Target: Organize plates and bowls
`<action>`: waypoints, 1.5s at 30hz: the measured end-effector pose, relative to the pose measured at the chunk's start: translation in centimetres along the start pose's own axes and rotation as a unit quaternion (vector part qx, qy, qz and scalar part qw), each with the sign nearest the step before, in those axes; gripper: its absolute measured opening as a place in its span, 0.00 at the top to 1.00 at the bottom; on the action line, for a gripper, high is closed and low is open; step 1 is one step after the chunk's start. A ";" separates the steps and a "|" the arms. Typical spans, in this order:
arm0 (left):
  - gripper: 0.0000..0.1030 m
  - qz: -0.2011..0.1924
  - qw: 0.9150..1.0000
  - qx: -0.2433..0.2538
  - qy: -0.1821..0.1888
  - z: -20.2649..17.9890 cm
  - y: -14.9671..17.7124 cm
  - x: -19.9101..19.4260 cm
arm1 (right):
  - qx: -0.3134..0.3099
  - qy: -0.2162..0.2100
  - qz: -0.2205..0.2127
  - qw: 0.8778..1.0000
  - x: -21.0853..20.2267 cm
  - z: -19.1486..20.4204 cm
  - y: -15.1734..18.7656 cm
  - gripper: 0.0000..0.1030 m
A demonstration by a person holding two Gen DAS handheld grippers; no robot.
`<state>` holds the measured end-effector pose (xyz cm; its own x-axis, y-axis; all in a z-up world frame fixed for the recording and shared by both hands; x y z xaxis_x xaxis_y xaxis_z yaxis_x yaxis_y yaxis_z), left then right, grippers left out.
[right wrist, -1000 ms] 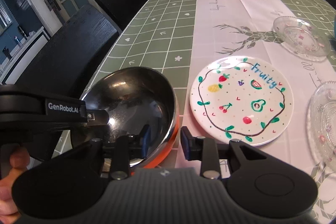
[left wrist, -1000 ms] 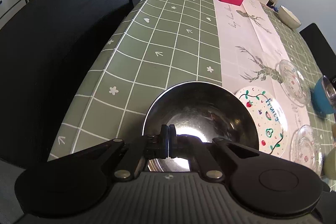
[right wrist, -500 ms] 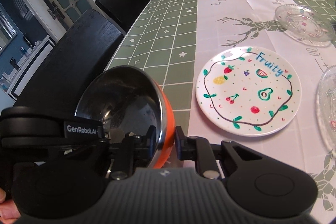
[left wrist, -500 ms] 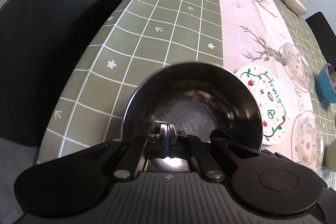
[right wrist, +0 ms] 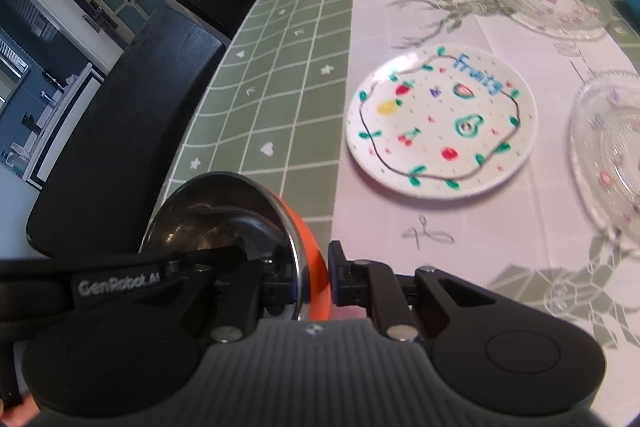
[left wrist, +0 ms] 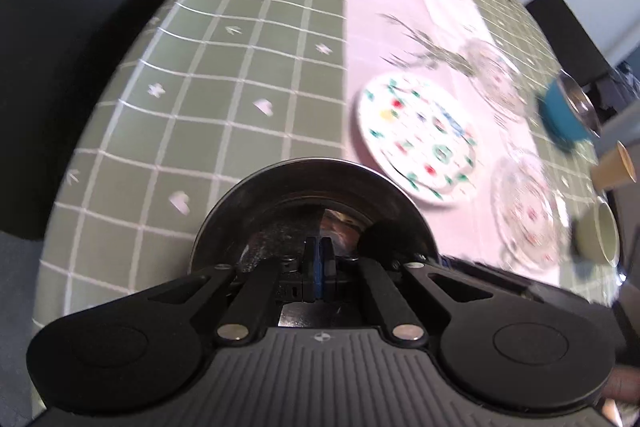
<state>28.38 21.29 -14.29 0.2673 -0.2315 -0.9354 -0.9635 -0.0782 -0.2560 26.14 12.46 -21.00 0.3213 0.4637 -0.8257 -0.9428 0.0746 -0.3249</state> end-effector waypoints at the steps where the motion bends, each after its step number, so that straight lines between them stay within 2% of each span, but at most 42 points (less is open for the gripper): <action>1: 1.00 -0.002 1.000 0.010 -0.001 -0.5 0.3 -0.1 | 0.005 -0.001 0.006 1.000 -0.3 -0.5 0.3 0.89; 5: 1.00 -0.015 0.999 0.036 -0.013 -2.1 1.3 -0.7 | 0.014 0.002 0.020 1.000 -1.7 -2.9 1.7 0.89; 10: 1.00 -0.025 0.999 0.048 0.005 -2.7 1.3 -1.9 | 0.025 0.013 0.022 0.999 -3.7 -5.9 3.0 0.89; 14: 0.99 -0.025 0.998 0.061 0.022 -3.3 1.6 -2.1 | 0.041 0.005 0.020 0.999 -4.2 -7.3 3.4 0.89; 15: 0.95 -0.030 0.997 0.066 0.019 -3.4 1.6 -2.2 | 0.040 0.007 0.018 0.999 -4.3 -7.4 3.4 0.89; 17: 0.78 -0.045 0.996 0.077 0.018 -3.8 1.5 -2.8 | 0.035 0.010 0.016 0.999 -4.4 -7.3 3.4 0.89; 19: 0.51 -0.066 0.993 0.094 0.002 -4.1 1.4 -3.5 | 0.031 0.015 0.014 0.999 -4.4 -7.2 3.4 0.89; 21: 0.48 -0.072 0.991 0.111 -0.025 -3.8 1.2 -3.5 | 0.028 0.018 0.012 0.999 -4.5 -7.2 3.4 0.89; 28: 0.50 -0.015 0.990 0.131 -0.056 -3.0 2.4 0.1 | 0.034 0.019 0.013 0.999 -4.4 -7.2 3.3 0.90; 29: 0.53 -0.009 0.988 0.138 -0.063 -3.0 2.6 0.5 | 0.035 0.019 0.013 0.999 -4.4 -7.2 3.3 0.90; 30: 0.64 -0.003 0.987 0.145 -0.069 -3.0 2.9 1.0 | 0.034 0.019 0.013 0.999 -4.4 -7.2 3.2 0.90; 31: 0.69 0.008 0.985 0.152 -0.076 -2.9 3.2 1.5 | 0.034 0.018 0.014 0.999 -4.4 -7.2 3.2 0.90; 32: 0.70 0.015 0.985 0.154 -0.071 -3.0 3.4 1.8 | 0.035 0.017 0.014 0.999 -4.4 -7.2 3.2 0.89; 36: 0.81 0.031 0.987 0.149 -0.049 -3.4 4.1 2.1 | 0.030 0.021 0.014 0.999 -4.3 -7.2 3.2 0.90; 39: 0.84 0.039 0.991 0.123 -0.044 -3.3 4.3 2.0 | 0.015 0.026 0.026 0.999 -4.2 -7.0 3.4 0.89; 40: 0.87 0.041 0.992 0.116 -0.036 -3.4 4.3 1.9 | 0.004 0.029 0.035 0.999 -4.2 -6.9 3.5 0.88; 43: 0.91 0.032 0.990 0.135 -0.025 -4.8 4.7 1.2 | -0.016 0.035 0.070 0.997 -4.1 -7.1 4.5 0.74; 45: 0.91 0.026 0.987 0.154 -0.033 -6.0 5.3 1.1 | -0.022 0.037 0.081 0.996 -4.8 -7.7 5.1 0.75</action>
<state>23.67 14.79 -15.20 0.2249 -0.1625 -0.9607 -0.9375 0.2326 -0.2588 20.48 3.80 -22.22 0.1721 0.4005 -0.9000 -0.9787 -0.0346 -0.2026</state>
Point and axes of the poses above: each gripper's, at about its wrist camera, not at the fingertips, and x roughly the way its jaws point, z to its left, y to its underside, the point moved 9 cm from there along x, roughly the way its jaws point, and after that the axes turned 7 degrees about z, right-handed, at the moved point
